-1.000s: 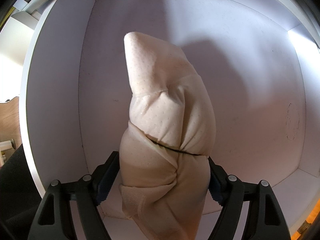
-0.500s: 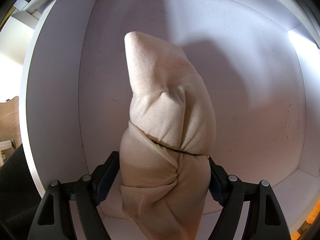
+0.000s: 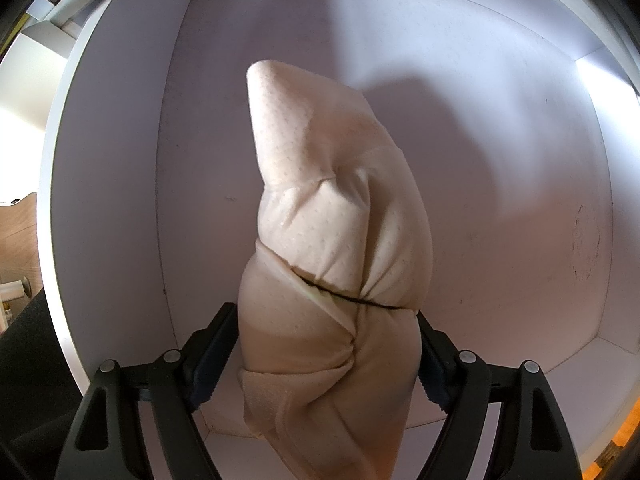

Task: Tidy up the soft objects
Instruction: 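Lower the grey knit cloth into the tray and open the right tool, then move the open right tool back into the empty drawer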

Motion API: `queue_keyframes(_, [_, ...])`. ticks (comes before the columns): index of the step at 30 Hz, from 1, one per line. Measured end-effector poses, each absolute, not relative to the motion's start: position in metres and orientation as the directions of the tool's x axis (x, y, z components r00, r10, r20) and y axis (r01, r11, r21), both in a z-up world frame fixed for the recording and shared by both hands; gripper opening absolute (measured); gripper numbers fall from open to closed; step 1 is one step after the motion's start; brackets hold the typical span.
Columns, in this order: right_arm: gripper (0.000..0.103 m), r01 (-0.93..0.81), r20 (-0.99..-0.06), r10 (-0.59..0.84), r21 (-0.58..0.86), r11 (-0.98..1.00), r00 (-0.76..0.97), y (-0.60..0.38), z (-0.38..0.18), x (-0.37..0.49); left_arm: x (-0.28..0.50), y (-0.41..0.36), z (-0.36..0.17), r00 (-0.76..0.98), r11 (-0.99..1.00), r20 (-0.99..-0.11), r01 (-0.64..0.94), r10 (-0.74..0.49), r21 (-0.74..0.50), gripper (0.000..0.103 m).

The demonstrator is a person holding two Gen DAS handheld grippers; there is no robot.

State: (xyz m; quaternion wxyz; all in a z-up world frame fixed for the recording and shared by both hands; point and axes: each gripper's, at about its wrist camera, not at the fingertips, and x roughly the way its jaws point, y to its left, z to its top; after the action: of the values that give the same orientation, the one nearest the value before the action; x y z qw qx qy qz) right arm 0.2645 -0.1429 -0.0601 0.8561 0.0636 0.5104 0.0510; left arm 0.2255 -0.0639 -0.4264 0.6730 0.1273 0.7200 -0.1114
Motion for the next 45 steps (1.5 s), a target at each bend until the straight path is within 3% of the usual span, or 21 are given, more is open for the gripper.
queue_keyframes(11, [0.042,-0.080,-0.793,0.225,0.218,0.973,0.567,-0.170,-0.051,0.199,0.224,-0.064,-0.426,-0.059,0.943,-0.998,0.333,0.034,0.012,0.082])
queue_keyframes(18, [0.042,-0.100,-0.768,0.182,0.153,0.983,0.615,-0.178,-0.076,0.141,0.225,-0.065,-0.426,-0.058,0.944,-0.998,0.331,0.032,0.011,0.081])
queue_keyframes(25, [0.042,-0.075,-0.838,0.107,0.080,0.994,0.535,-0.177,-0.149,0.106,0.224,-0.061,-0.426,-0.049,0.947,-0.998,0.321,0.028,0.010,0.078])
queue_keyframes(29, [0.042,0.025,-0.897,0.090,0.112,0.993,0.433,-0.187,-0.210,0.104,0.222,-0.059,-0.424,-0.030,0.944,-0.999,0.330,0.022,0.011,0.067])
queue_keyframes(33, [0.042,0.077,-0.947,0.068,0.097,0.992,0.315,-0.197,-0.267,0.102,0.220,-0.051,-0.423,-0.038,0.954,-0.999,0.301,0.001,-0.010,0.063])
queue_keyframes(45, [0.042,0.270,-0.974,0.164,0.202,0.941,0.158,-0.238,-0.336,0.100,0.210,-0.027,-0.394,0.028,0.976,-0.998,0.211,-0.065,-0.058,0.059])
